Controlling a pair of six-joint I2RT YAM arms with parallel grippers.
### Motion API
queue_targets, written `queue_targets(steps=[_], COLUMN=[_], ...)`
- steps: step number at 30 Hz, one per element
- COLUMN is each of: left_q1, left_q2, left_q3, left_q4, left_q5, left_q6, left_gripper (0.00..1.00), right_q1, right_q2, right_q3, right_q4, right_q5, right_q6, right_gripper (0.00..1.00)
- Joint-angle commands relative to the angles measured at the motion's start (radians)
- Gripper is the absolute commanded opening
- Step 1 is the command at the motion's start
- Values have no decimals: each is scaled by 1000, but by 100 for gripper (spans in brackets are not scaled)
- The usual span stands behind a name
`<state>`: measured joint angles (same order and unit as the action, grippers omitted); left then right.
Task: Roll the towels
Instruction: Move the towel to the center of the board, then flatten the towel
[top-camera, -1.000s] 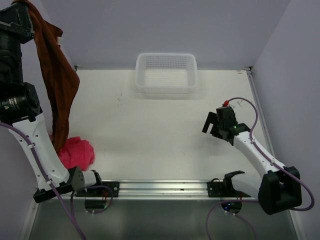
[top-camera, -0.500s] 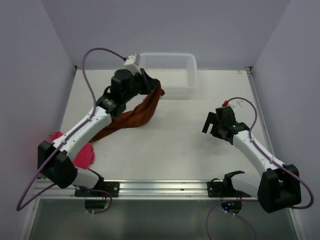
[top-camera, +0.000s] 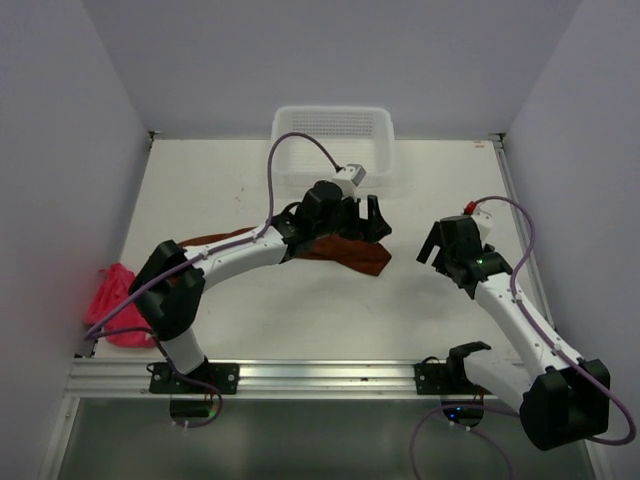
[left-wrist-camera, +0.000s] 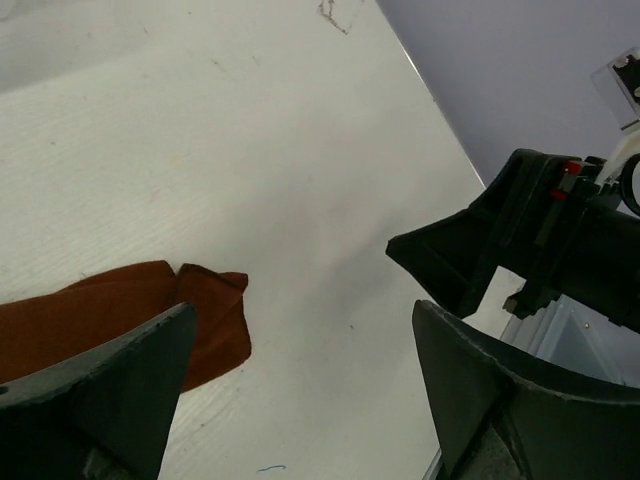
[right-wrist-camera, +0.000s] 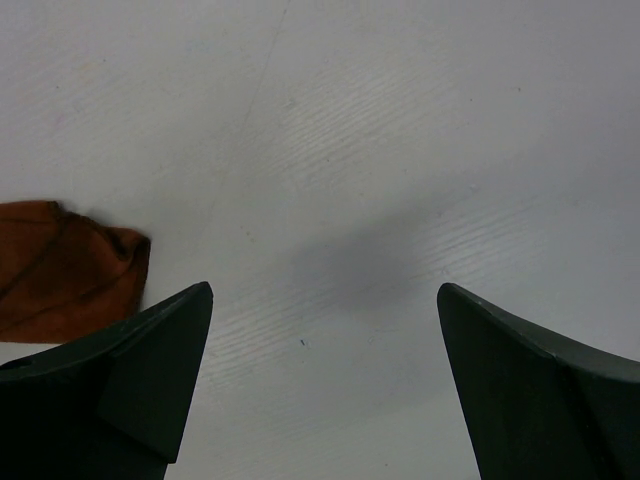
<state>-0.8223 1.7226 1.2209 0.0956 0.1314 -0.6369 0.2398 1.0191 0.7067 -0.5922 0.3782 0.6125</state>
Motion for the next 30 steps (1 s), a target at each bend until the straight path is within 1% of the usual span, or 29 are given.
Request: queue_targets(steps=[1, 3, 5, 6, 7, 8, 9, 10, 11, 13, 14, 15, 17, 18, 20, 22, 24, 25, 26, 28, 30], left_q1=[-12, -12, -12, -12, -12, -12, -12, -11, -9, -2, 11, 15, 25, 26, 26, 28, 28, 28, 28, 28, 26], left_q2=[-47, -81, -116, -164, -190, -222, -285, -316, -371, -421, -443, -483, -517, -546, -575, -616, -650, -656, -663, -669, -686], left_q3=[51, 46, 34, 4, -18, -43, -90, -110, -136, -152, -156, -159, -162, -162, -170, -193, -221, -222, -218, -201, -204], left_q4=[33, -38, -88, -141, -154, -177, -189, -203, -241, -276, -310, -329, -379, -396, -428, -438, -447, -459, -496, -528, -560], left_q5=[10, -45, -90, -154, -183, -218, -296, -343, -430, -486, -512, -568, -633, -685, -733, -791, -837, -845, -851, -871, -909], left_q6=[84, 129, 158, 183, 195, 207, 230, 238, 246, 258, 267, 284, 302, 324, 347, 378, 391, 391, 391, 394, 408], left_gripper=[94, 96, 96, 96, 96, 96, 98, 100, 100, 100, 100, 100, 100, 99, 100, 100, 100, 99, 100, 99, 100], right_q1=[-4, -2, -2, -2, -2, -2, -4, -4, -2, 0, -2, 0, 0, 1, 12, 30, 61, 85, 95, 127, 144], right_q2=[-22, -14, -2, -2, 1, -1, -1, 1, 16, 48, 97, 122, 169, 208, 248, 306, 350, 390, 415, 476, 515], right_q3=[25, 22, 16, 11, -5, -21, -36, -67, -79, -85, -75, -63, -27, -17, 19, 80, 131, 184, 210, 279, 316], right_q4=[8, 40, 67, 81, 101, 156, 192, 227, 308, 362, 364, 361, 379, 394, 429, 428, 384, 344, 327, 274, 235], right_q5=[12, -25, -108, -139, -209, -250, -295, -335, -402, -436, -447, -446, -449, -452, -455, -430, -404, -380, -380, -326, -302], right_q6=[43, 43, 53, 58, 61, 73, 84, 96, 125, 191, 211, 234, 298, 320, 369, 392, 414, 424, 426, 428, 432], right_gripper=[99, 98, 96, 95, 93, 93, 92, 91, 90, 88, 85, 83, 80, 74, 70, 64, 59, 52, 50, 47, 47])
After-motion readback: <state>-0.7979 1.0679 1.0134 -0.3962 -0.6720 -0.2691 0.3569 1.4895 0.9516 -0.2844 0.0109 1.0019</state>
